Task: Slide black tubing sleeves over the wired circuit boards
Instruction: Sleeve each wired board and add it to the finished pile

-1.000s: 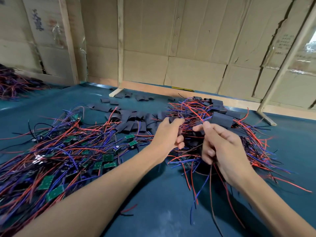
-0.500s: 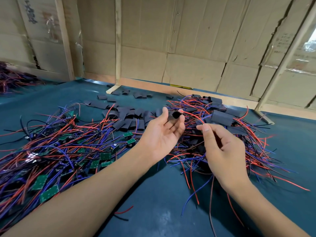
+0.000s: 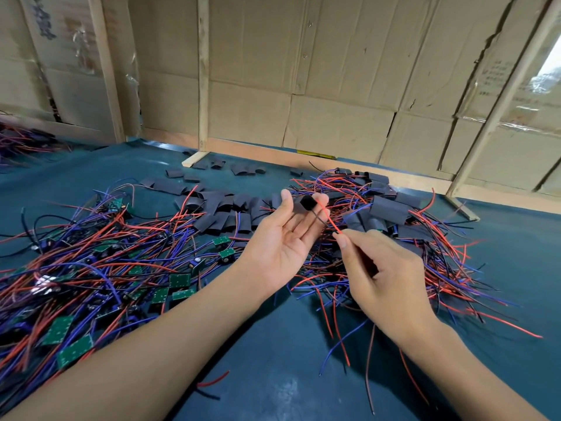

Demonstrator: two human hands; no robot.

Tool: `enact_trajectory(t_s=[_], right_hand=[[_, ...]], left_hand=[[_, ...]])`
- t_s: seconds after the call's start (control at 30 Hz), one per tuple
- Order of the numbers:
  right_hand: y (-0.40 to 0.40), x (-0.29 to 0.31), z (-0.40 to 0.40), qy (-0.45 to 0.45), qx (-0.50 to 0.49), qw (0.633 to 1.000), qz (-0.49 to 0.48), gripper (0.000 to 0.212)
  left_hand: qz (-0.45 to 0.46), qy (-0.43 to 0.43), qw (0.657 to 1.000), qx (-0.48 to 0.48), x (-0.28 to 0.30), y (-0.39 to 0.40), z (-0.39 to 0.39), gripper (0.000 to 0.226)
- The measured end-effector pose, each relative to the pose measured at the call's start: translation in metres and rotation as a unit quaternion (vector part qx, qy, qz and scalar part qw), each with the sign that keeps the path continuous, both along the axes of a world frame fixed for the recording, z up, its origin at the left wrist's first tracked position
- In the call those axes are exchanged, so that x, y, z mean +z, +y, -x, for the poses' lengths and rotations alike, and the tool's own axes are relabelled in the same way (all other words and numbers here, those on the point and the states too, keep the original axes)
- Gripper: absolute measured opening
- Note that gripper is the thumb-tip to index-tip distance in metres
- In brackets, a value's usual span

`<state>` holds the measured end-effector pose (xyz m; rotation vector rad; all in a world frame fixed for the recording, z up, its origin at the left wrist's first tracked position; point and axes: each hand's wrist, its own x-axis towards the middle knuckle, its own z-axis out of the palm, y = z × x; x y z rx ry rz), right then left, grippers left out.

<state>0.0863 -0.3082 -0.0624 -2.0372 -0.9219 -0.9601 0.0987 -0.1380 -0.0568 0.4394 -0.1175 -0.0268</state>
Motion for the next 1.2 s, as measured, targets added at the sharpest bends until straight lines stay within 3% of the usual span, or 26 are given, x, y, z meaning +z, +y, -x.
enact_trajectory(t_s=[0.23, 0.43, 0.53, 0.63, 0.7, 0.83, 0.97, 1.1, 1.2], right_hand=[[-0.002, -0.001, 0.001, -0.049, 0.004, 0.998, 0.043, 0.017], [-0.002, 0.0, -0.001, -0.058, -0.048, 0.991, 0.112, 0.02], [-0.003, 0.0, -0.001, -0.009, -0.031, 0.998, 0.062, 0.018], [-0.004, 0.006, -0.001, 0.082, -0.008, 0.996, -0.024, 0.015], [-0.002, 0.01, 0.001, 0.144, -0.011, 0.988, -0.061, 0.007], [0.0, 0.012, -0.001, 0.316, 0.107, 0.927, -0.169, 0.037], [0.002, 0.016, -0.004, 0.34, 0.191, 0.867, -0.31, 0.058], [0.005, 0.02, -0.005, 0.358, 0.248, 0.79, -0.431, 0.052], [0.004, 0.019, -0.004, 0.407, 0.222, 0.764, -0.448, 0.04]], left_hand=[[0.012, 0.022, 1.0, 0.018, 0.001, 0.0, 0.002, 0.037], [-0.011, 0.015, 1.0, 0.006, 0.0, -0.001, 0.0, 0.049], [-0.119, -0.025, 0.992, -0.02, 0.001, 0.001, 0.002, 0.043], [-0.267, -0.074, 0.961, -0.006, 0.0, -0.001, 0.005, 0.051], [-0.295, -0.083, 0.952, 0.008, 0.0, -0.004, 0.006, 0.054], [-0.291, -0.059, 0.954, 0.033, 0.002, -0.009, 0.008, 0.056], [-0.25, -0.033, 0.967, 0.023, 0.002, -0.012, 0.01, 0.069], [-0.21, -0.036, 0.977, 0.007, 0.002, -0.007, 0.009, 0.048], [-0.221, -0.032, 0.975, 0.012, 0.003, -0.004, 0.009, 0.055]])
